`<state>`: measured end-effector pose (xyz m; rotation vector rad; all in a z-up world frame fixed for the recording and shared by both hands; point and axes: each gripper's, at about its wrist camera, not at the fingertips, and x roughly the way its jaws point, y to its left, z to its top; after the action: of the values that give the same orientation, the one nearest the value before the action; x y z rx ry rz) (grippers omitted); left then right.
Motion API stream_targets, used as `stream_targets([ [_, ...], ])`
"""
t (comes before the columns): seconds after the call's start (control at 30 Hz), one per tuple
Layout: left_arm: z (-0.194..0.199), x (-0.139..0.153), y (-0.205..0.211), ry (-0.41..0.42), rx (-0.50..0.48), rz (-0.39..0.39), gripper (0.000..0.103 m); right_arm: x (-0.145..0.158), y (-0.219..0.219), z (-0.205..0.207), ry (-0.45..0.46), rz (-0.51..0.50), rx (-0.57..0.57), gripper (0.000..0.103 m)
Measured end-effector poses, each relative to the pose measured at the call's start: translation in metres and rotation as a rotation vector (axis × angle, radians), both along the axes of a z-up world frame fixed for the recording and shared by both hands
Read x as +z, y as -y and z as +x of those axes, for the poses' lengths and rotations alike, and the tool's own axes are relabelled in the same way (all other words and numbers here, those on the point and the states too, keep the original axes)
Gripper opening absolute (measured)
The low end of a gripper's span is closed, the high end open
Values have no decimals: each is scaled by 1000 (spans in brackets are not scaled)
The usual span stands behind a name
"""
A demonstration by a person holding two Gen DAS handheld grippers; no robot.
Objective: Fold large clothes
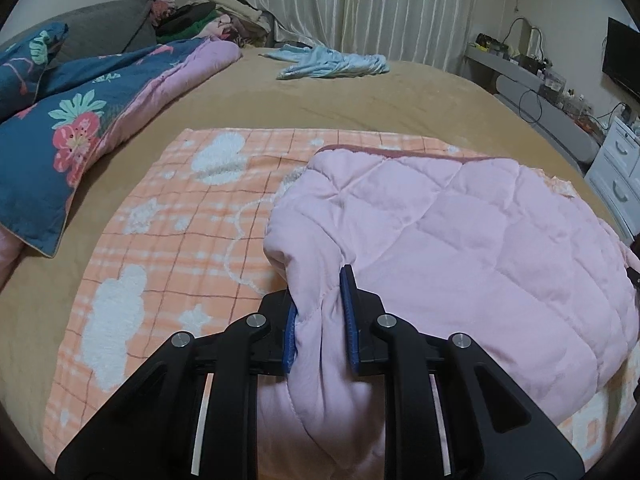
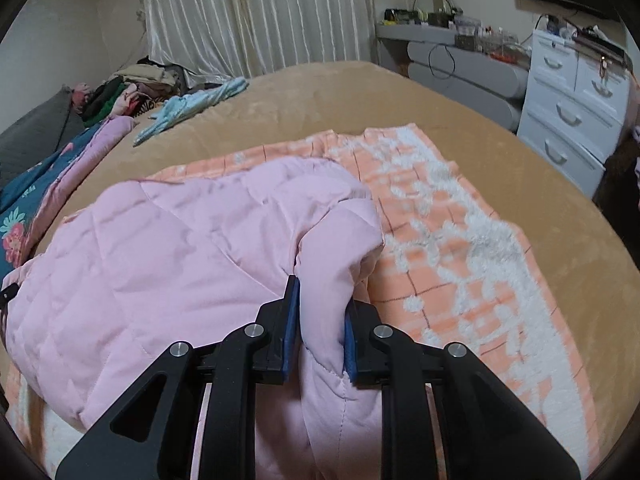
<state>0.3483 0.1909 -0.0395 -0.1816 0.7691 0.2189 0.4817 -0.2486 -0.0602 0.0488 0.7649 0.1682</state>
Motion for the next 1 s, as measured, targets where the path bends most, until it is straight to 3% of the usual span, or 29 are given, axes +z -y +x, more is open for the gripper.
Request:
stream_targets([
  [0.17,2,-6,0,-11,-2,5,13,-9,1,1,-23,-5,1,26],
  [0.33,1,-6,0,-33,14,10,22,-10,18,-2,-61,95,-11,39],
  [0.4,-1,-5,-3,-44,24,12,27,-5,25,-6,-70,123,-21,48],
  [0.47,-4,-2,-3,-45,36,8,30,2,27,-14,-64,141,-21,74],
  [0.5,-6,0,-3,-45,36,15,31,7,27,-20,-50,142,-22,79],
  [0.7,-29,20,-2,-13,41,21,60,34,27,-53,21,158,13,93],
  [0.8,-44,29,2,1,34,19,83,44,28,-73,52,181,32,97],
  [0.93,-70,32,7,11,16,-46,94,46,27,-97,62,205,47,98],
  [1.0,-79,27,11,0,18,-70,94,41,26,-107,54,202,30,98],
])
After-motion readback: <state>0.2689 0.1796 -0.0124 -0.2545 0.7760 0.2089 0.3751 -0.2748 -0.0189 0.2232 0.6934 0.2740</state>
